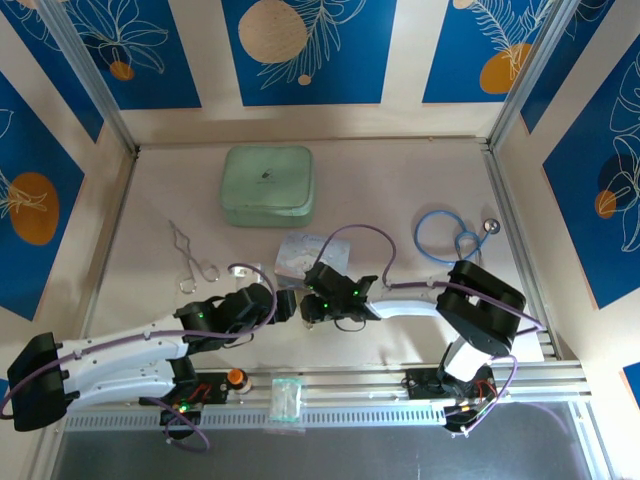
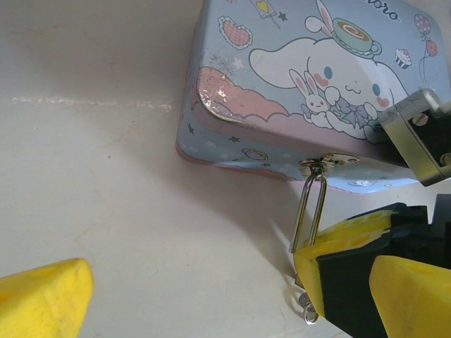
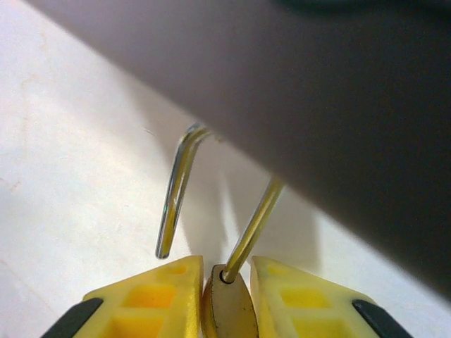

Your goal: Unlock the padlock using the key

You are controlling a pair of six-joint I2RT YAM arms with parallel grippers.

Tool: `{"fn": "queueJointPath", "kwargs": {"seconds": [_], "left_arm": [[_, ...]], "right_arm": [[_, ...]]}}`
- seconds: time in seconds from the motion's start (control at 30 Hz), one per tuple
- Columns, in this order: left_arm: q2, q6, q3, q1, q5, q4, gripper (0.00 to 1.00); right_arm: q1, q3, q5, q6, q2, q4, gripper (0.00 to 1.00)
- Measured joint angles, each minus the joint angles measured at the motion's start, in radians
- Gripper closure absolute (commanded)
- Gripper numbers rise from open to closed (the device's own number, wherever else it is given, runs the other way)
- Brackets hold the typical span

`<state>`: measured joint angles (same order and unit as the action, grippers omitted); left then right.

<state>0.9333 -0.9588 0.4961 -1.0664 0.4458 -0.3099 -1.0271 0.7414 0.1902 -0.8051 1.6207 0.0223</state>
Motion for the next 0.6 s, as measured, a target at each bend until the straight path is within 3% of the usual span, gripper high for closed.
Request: {"fn": "queueJointPath", "kwargs": {"seconds": [0.2,0.37,0.6], "left_arm": [[-0.002,0.104,0.023,0.009,0.012,-0.005,0.0],[0.06,0.325,0.122,0.014,0.011,-0.001,0.0],[0.296,0.647,0.317,0.017,0.01,-0.006,0.03]], "right_arm": [[0.05,-0.105,-0.055,-0.019,-0.075,-0.093,0.83],[0.1,-0.186,-0.113,-0.026,-0.148,-0.139,0.83],[0.192,-0.282,-0.174,-0.022,-0.263,-0.136,0.83]]}}
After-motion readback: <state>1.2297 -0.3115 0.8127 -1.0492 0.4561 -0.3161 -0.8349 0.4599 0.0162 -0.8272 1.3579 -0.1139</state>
